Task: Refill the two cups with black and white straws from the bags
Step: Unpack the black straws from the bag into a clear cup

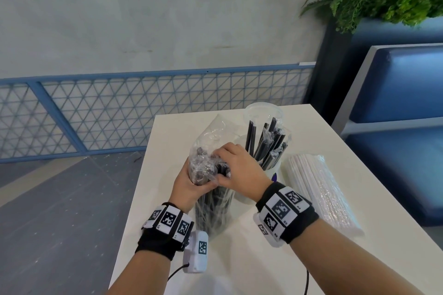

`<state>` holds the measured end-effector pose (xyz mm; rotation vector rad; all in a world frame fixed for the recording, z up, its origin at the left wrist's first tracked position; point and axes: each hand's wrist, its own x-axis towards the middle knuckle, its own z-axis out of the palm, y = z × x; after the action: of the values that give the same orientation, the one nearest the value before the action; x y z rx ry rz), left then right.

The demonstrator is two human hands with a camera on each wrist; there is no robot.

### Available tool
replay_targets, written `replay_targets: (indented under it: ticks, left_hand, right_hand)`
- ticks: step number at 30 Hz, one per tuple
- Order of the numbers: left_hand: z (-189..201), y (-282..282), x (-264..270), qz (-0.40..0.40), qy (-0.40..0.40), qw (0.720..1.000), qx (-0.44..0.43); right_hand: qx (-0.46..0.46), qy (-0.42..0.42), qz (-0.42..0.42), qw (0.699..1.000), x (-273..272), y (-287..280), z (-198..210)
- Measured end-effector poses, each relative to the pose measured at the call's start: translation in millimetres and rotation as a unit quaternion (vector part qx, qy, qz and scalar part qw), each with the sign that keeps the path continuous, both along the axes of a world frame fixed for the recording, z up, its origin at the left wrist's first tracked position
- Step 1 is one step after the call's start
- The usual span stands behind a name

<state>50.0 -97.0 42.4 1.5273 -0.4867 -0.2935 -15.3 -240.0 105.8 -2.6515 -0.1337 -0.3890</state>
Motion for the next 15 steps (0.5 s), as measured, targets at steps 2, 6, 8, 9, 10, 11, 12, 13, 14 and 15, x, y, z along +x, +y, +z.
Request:
replay_targets:
  ticks: [2,6,8,9,10,11,12,13,14,15]
  left_hand:
    - [-1.9,-1.3,1.3,-0.006,0.004,1.000,-0.001]
    - [-2.6,-2.2,1.0,-0.015,-0.002,1.000,0.004]
    - [-1.8,-2.2,-1.3,-0.014,-0.005,1.000,0.006]
    - [-1.4,-2.3,-2.3,-0.016,-0.005,1.000,0.006]
    - [-1.2,-2.0,-2.6,-0.018,-0.006,1.000,0.010]
    - [-0.7,-1.4,-2.7,-0.021,-0.010,1.000,0.015]
    - [-0.4,-0.7,-2.5,-0.025,-0.015,0.999,0.021]
    - [0.4,0.0,-2.7,-0.032,-0.021,0.999,0.026]
    - [1.3,0.8,-3.2,-0.039,-0.024,0.998,0.032]
    - [1.6,1.4,-3.9,-0.044,-0.024,0.998,0.037]
  right_hand:
    - [-0.061,0.053,-0.010,0.997,2.0,-1.5,9.2]
    - [-0.127,0.103,0.014,0.986,3.4,-4.4,19.8]
    - [-0.123,0.112,0.030,0.986,2.1,-8.5,19.8]
    - [-0.112,0.117,0.040,0.986,1.3,-11.0,19.7]
    - [-0.102,0.118,0.048,0.987,0.7,-14.0,19.6]
    - [-0.101,0.113,0.050,0.987,0.0,-17.0,19.1]
    - [-0.109,0.105,0.043,0.988,-0.8,-20.3,18.1]
    - [-0.121,0.096,0.028,0.988,-1.8,-23.7,16.1]
    - [-0.130,0.088,0.010,0.988,-3.1,-26.4,14.2]
    - [-0.132,0.084,-0.006,0.988,-4.2,-28.3,11.6]
